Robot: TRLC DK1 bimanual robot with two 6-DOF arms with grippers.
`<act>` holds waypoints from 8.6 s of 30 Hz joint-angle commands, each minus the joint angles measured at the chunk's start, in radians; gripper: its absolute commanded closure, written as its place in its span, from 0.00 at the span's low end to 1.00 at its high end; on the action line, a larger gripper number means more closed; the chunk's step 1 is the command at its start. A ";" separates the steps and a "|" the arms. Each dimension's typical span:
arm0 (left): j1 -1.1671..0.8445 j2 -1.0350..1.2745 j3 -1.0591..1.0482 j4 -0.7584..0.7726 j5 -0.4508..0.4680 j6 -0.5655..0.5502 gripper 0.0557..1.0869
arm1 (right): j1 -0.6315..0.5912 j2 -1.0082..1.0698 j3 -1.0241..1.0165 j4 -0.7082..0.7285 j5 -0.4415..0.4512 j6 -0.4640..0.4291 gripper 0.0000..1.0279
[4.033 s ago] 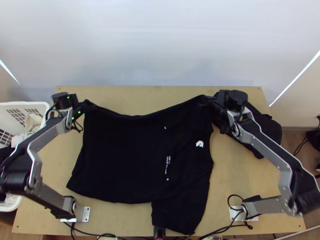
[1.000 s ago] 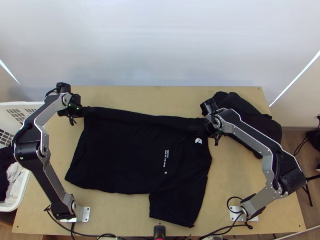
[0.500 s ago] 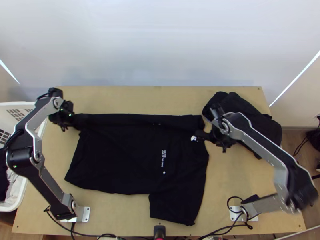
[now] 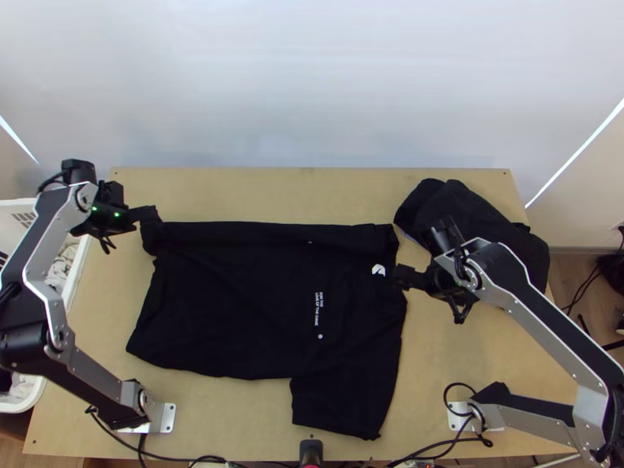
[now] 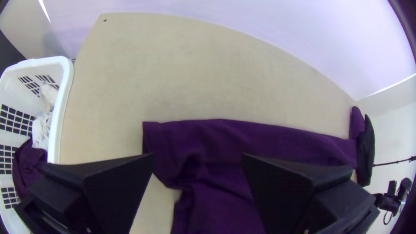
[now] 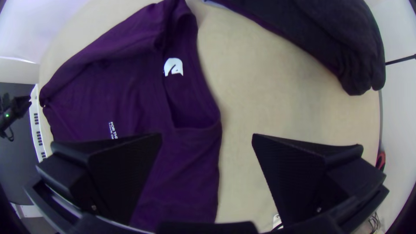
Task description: Fold the t-shirt
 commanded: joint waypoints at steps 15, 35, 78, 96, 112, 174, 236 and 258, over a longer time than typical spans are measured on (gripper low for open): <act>0.008 -0.560 -0.377 -0.686 -0.354 0.630 0.07 | 0.222 -0.103 -0.099 -0.323 -0.190 0.239 0.04; -0.024 -0.628 -0.885 -0.095 -0.432 0.808 0.20 | 0.295 -0.077 -0.106 -0.322 -0.266 0.221 0.10; -0.012 -0.697 -0.873 -0.114 -0.359 0.877 0.96 | 0.493 0.164 -0.373 0.094 -0.361 0.026 0.62; 0.008 -0.688 -0.742 -0.133 -0.221 0.768 0.96 | 0.535 -0.039 -0.338 0.128 -0.270 -0.034 0.97; 0.058 -0.539 -0.681 0.028 -0.172 0.579 0.96 | 0.245 -0.197 -0.191 0.100 -0.227 -0.300 0.97; -0.127 -0.002 -0.075 0.164 -0.325 -0.031 0.96 | -0.074 0.475 0.180 0.706 0.064 -0.356 0.97; 0.223 0.202 -0.126 0.074 0.434 0.250 0.05 | -0.051 0.187 0.041 0.715 0.267 -0.360 0.03; -0.006 0.245 -0.135 0.186 0.437 0.069 0.71 | -0.059 0.165 0.078 0.691 0.267 -0.334 0.03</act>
